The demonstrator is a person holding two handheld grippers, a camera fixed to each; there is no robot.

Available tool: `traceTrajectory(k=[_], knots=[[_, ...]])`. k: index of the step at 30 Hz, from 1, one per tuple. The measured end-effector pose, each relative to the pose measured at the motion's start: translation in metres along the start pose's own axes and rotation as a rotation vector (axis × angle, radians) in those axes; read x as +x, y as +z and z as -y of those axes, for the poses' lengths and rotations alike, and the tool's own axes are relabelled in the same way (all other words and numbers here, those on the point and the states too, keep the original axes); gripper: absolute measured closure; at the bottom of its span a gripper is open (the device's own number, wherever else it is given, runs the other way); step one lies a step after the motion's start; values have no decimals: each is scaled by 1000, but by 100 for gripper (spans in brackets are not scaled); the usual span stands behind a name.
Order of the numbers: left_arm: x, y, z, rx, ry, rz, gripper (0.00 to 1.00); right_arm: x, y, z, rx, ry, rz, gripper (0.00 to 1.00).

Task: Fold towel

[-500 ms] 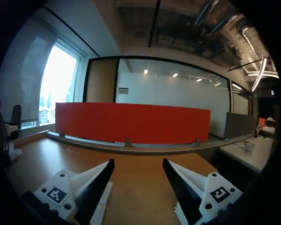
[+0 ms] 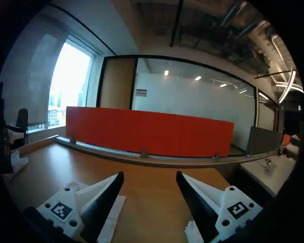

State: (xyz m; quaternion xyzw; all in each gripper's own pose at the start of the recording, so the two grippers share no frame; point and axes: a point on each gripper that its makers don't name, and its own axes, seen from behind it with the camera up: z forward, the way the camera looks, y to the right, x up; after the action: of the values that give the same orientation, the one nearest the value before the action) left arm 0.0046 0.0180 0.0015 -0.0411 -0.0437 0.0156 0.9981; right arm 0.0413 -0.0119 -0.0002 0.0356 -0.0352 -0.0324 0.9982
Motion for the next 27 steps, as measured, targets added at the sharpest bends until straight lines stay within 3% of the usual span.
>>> traceTrajectory(k=[6, 15, 27], knots=[[-5, 1, -11, -61, 26, 45, 19, -1, 2, 14, 68, -28, 33, 0], [-24, -4, -36, -186, 77, 124, 19, -17, -5, 47, 224, -91, 117, 0], [-52, -6, -54, -271, 121, 200, 19, -48, -13, 69, 346, -150, 211, 0]])
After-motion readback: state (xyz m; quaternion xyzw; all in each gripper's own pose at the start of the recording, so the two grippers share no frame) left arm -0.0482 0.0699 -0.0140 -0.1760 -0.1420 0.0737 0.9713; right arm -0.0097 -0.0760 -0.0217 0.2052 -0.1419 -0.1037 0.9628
